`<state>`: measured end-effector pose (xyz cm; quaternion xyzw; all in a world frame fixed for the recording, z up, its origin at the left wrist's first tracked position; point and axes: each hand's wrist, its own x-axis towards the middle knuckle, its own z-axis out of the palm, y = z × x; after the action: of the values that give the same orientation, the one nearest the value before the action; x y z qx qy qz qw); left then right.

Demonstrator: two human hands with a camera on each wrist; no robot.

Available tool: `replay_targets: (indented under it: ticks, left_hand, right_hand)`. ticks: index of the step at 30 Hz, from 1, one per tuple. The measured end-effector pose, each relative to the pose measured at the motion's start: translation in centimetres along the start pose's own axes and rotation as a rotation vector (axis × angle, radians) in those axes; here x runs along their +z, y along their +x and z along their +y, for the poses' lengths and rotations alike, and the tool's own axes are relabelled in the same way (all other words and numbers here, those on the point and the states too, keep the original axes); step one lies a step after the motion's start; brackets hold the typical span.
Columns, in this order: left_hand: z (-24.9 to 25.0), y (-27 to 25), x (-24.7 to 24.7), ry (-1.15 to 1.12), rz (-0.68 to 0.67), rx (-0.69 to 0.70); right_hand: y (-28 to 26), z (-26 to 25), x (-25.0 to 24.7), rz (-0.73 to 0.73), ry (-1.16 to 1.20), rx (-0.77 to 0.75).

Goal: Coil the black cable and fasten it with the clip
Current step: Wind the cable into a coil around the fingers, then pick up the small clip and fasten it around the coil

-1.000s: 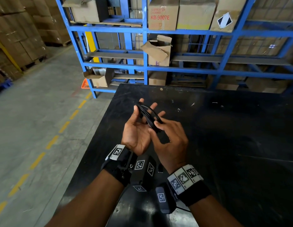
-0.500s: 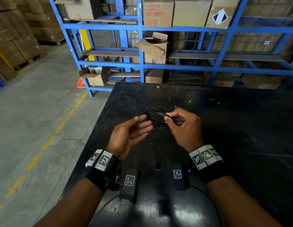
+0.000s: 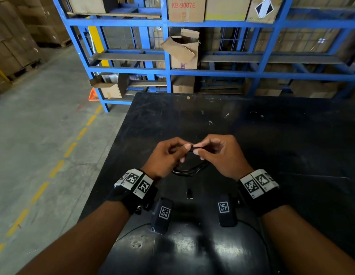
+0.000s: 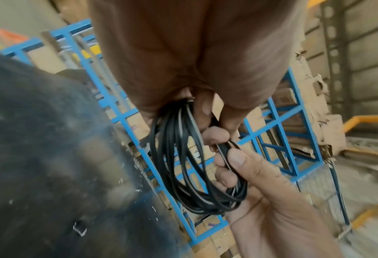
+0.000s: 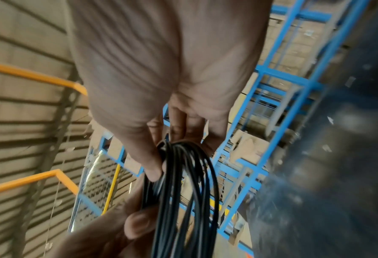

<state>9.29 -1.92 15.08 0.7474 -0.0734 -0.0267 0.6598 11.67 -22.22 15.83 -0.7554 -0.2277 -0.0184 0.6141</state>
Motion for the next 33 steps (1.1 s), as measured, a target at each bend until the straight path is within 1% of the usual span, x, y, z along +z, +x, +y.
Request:
replay_targets:
  ticks: [4, 6, 9, 13, 15, 19, 21, 23, 25, 27, 29, 31, 33]
  left_hand:
    - [-0.4, 0.1, 1.0, -0.217, 0.104, -0.044]
    - [-0.7, 0.0, 1.3, -0.281, 0.131, -0.043]
    - [-1.3, -0.4, 1.2, -0.297, 0.16, -0.043]
    - [-1.8, -0.8, 1.3, -0.197, 0.148, -0.022]
    - [-2.0, -0.9, 1.2, -0.182, 0.128, -0.04]
    - [-3.0, -1.2, 0.8, -0.231, 0.102, -0.129]
    - [-3.8, -1.4, 0.7, -0.254, 0.102, -0.169]
    - [-4.8, -1.6, 0.6, -0.267, 0.114, -0.202]
    - [-5.9, -1.7, 0.3, -0.234, 0.161, -0.227]
    - [-7.2, -2.0, -0.5, -0.177, 0.238, -0.242]
    - [-8.8, -2.4, -1.7, -0.112, 0.323, -0.257]
    - [-10.5, -3.0, -2.9, -0.07, 0.395, -0.297]
    - [-12.3, -3.8, -3.7, -0.051, 0.436, -0.348]
  right_hand:
    - [-0.4, 0.7, 1.5, 0.218, 0.272, 0.078]
    - [-0.7, 1.1, 2.2, 0.301, 0.344, 0.105]
    - [-1.4, 1.8, 3.1, 0.34, 0.443, 0.168]
    - [-2.1, 2.6, 3.6, 0.34, 0.595, 0.25]
    - [-2.3, 2.8, 3.6, 0.331, 0.561, 0.255]
    - [-2.5, 3.4, 3.5, 0.299, 0.397, 0.23]
    - [-2.7, 3.6, 3.7, 0.279, 0.357, 0.239]
    - [-3.1, 3.9, 3.8, 0.24, 0.336, 0.254]
    - [-3.4, 4.3, 3.9, 0.187, 0.302, 0.279]
    - [-3.7, 6.0, 3.5, 0.172, 0.275, 0.361]
    - [-4.1, 9.0, 3.1, 0.198, 0.188, 0.468]
    - [-4.9, 13.0, 2.9, 0.19, 0.005, 0.555]
    - [-6.0, 17.0, 3.5, 0.136, -0.18, 0.661]
